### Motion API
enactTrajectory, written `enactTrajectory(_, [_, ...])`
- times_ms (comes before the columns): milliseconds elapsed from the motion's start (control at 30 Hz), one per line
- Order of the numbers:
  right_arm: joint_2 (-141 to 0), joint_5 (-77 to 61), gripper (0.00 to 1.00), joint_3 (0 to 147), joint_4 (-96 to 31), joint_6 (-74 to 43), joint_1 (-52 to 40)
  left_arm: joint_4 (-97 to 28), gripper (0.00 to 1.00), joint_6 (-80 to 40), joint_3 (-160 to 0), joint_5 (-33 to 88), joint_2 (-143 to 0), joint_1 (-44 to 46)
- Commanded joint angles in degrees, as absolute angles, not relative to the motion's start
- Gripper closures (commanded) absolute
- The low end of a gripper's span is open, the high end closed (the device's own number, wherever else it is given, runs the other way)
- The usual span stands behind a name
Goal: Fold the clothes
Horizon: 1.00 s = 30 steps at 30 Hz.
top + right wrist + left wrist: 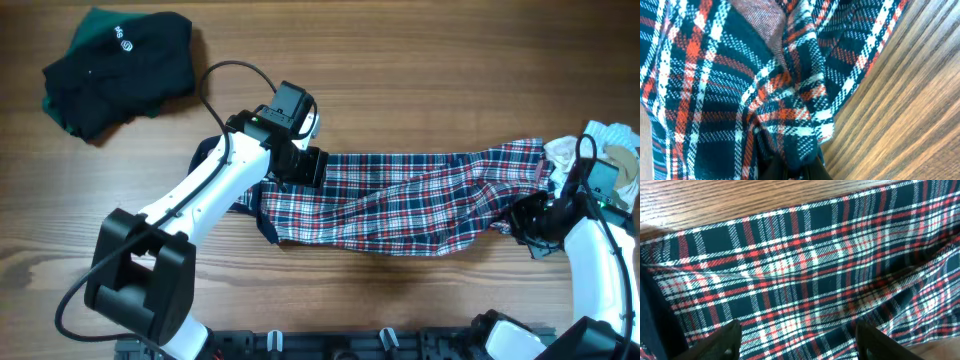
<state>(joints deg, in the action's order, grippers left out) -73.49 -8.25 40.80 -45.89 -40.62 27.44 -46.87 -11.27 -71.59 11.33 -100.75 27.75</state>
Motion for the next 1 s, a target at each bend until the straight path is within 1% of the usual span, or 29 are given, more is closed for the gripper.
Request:
enactTrajectory(0, [-72.6, -6.0, 0.96, 42.0, -46.5, -39.6, 27.8, -47.0, 0.28, -11.0, -71.5, 11.5, -101.4, 27.9])
enactTrajectory(167, [-72.6, -6.0, 0.96, 42.0, -46.9, -39.6, 27.8, -47.4, 0.28, -12.6, -71.5, 13.1, -104.9, 27.9])
enactTrajectory(233, [-72.6, -6.0, 0.96, 42.0, -46.9, -39.4, 27.8, -47.5, 0.31, -12.7, -71.5, 13.0, -106.6, 27.9])
enactTrajectory(500, [-72.6, -6.0, 0.96, 42.0, -46.7, -39.4, 27.8, -47.3, 0.31, -12.7, -71.5, 13.0, -109.9, 27.8])
enactTrajectory(567, [-72.6, -6.0, 0.96, 42.0, -46.8, -39.4, 27.8, -46.9, 0.37, -12.7, -71.5, 12.5, -111.6, 27.6])
enactTrajectory(667, [-72.6, -6.0, 0.96, 42.0, -46.8, -39.4, 27.8, -46.3, 0.43, -15.3, -71.5, 7.9, -112.3, 26.6])
enactTrajectory(767, [-72.6, -6.0, 0.96, 42.0, -46.7, -39.1, 27.8, -45.6, 0.50, -15.9, -71.5, 6.9, -112.3, 24.3])
enactTrajectory(967, [-72.6, -6.0, 0.96, 42.0, -46.5, -39.0, 27.8, -43.7, 0.75, -15.2, -71.5, 7.0, -112.5, 15.9])
